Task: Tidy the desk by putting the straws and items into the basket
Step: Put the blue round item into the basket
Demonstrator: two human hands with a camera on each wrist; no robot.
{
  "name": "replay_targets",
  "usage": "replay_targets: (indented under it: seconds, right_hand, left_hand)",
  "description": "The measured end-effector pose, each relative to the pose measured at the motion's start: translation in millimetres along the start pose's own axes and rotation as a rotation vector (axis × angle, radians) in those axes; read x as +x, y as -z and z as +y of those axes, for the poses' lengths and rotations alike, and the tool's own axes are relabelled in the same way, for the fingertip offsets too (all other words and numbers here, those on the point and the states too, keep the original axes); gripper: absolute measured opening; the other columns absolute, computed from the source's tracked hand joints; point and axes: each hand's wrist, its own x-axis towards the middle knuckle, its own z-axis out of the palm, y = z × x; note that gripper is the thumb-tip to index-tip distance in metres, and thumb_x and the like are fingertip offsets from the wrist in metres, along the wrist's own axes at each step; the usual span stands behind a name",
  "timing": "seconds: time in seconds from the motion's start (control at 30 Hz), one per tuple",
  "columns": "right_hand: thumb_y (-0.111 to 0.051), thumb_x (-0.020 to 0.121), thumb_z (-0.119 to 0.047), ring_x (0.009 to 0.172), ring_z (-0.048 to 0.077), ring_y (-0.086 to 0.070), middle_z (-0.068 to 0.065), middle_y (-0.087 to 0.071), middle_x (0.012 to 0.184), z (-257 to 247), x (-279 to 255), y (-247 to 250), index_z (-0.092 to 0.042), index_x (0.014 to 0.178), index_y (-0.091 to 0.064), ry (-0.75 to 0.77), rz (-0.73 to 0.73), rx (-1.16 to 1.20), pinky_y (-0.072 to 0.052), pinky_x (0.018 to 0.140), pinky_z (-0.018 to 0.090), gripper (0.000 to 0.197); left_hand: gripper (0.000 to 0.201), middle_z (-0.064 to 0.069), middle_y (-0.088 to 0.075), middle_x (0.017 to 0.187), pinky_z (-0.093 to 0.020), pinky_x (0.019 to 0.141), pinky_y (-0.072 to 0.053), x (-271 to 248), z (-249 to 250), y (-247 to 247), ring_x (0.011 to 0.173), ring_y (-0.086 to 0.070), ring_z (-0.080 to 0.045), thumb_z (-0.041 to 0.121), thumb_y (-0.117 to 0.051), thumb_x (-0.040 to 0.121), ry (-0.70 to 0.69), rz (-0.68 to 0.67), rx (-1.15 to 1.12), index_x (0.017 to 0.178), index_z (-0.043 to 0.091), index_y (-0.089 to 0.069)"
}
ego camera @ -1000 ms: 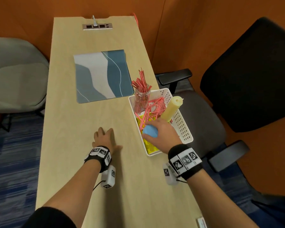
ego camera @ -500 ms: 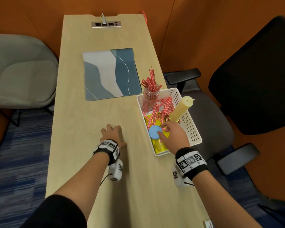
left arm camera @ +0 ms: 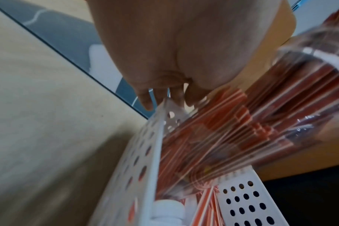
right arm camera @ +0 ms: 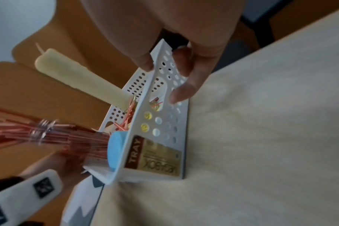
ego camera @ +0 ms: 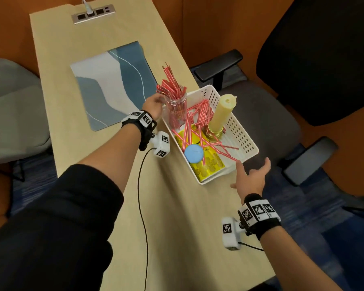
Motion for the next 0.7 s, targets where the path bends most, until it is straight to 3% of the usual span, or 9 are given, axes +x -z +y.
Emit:
replay_targets:
  seconds: [0.07,0.13,0.2,0.33,0.43,0.53,0.6,0.63,0.7]
  right_hand:
    - [-0.063,0.094,-0.033,0.100,0.033,-0.064,0.010,-0.048,0.128,-3,2,-5,-0.038,0.153,-0.009,-0.119,-0.055,0.111,-0.060,0.055,0.032,0.080]
    - [-0.058,0.097,-0.026,0.103,0.032,-0.063,0.009,-0.051,0.128,-6,4,-14,-0.036,0.153,-0.013,-0.160,-0.118,0.187,-0.061,0.059,0.040,0.072]
    - [-0.054,0.098,-0.015,0.105,0.031,-0.064,0.010,-0.056,0.130,-7,6,-21,-0.033,0.152,-0.019,-0.112,-0.137,0.191,-0.061,0.059,0.044,0.067]
    - [-0.046,0.098,-0.001,0.104,0.025,-0.063,0.003,-0.056,0.127,-14,6,-29,-0.028,0.153,-0.019,0.004,-0.142,0.125,-0.061,0.056,0.040,0.066]
    - [-0.043,0.097,-0.002,0.099,0.025,-0.065,0.005,-0.057,0.123,-21,12,-33,-0.034,0.153,-0.016,0.074,-0.146,0.049,-0.061,0.060,0.050,0.070]
    - [-0.040,0.096,0.000,0.092,0.024,-0.064,0.006,-0.057,0.121,-32,21,-41,-0.035,0.153,-0.015,0.097,-0.186,0.003,-0.060,0.056,0.051,0.072]
    - [-0.039,0.094,0.002,0.088,0.020,-0.065,0.005,-0.057,0.118,-39,25,-47,-0.036,0.151,-0.017,0.095,-0.229,-0.001,-0.060,0.054,0.052,0.072]
    - [-0.038,0.094,0.003,0.086,0.017,-0.065,0.004,-0.057,0.116,-43,26,-51,-0.036,0.151,-0.018,0.100,-0.243,-0.013,-0.060,0.054,0.051,0.072]
    - [-0.039,0.094,0.003,0.083,0.015,-0.064,0.004,-0.057,0.113,-52,30,-59,-0.034,0.149,-0.022,0.113,-0.264,-0.045,-0.060,0.053,0.048,0.068]
  left_hand:
    - [0.040,-0.002,-0.054,0.071,-0.018,0.061,-0.045,-9,17,-7,0.057,-0.055,-0.001,-0.012,-0.035,0.091,0.007,-0.048,-0.094,0.067,0.015,-0.053]
    - [0.041,0.003,-0.050,0.064,-0.009,0.047,-0.036,-5,22,-13,0.049,-0.046,0.000,-0.009,-0.033,0.094,0.008,-0.080,-0.119,0.066,0.017,-0.047]
    - [0.041,0.009,-0.053,0.047,-0.008,0.040,-0.031,-1,22,-15,0.042,-0.045,0.000,-0.014,-0.030,0.090,-0.004,-0.101,-0.170,0.064,0.013,-0.047]
    - [0.042,0.011,-0.055,0.038,-0.009,0.039,-0.035,9,11,-9,0.034,-0.049,0.000,-0.019,-0.032,0.089,-0.003,-0.131,-0.275,0.071,0.013,-0.052]
    - [0.039,0.012,-0.055,0.039,-0.009,0.040,-0.035,9,10,-6,0.035,-0.047,0.001,-0.016,-0.036,0.091,0.002,-0.105,-0.286,0.069,0.012,-0.052]
    - [0.040,0.021,-0.053,0.038,-0.007,0.043,-0.038,11,7,4,0.038,-0.050,0.007,-0.009,-0.039,0.094,0.067,-0.065,-0.242,0.066,0.017,-0.051]
    - [0.057,0.028,-0.050,0.037,-0.005,0.046,-0.040,12,7,13,0.040,-0.050,0.013,-0.006,-0.041,0.094,0.102,-0.038,-0.211,0.053,0.029,-0.058]
    - [0.067,0.029,-0.049,0.037,-0.005,0.047,-0.041,13,6,17,0.040,-0.050,0.013,-0.006,-0.041,0.094,0.106,-0.032,-0.212,0.041,0.028,-0.062]
    - [0.076,0.025,-0.051,0.036,-0.006,0.048,-0.042,15,5,25,0.040,-0.052,0.011,-0.013,-0.036,0.095,0.058,-0.020,-0.248,0.034,0.025,-0.061]
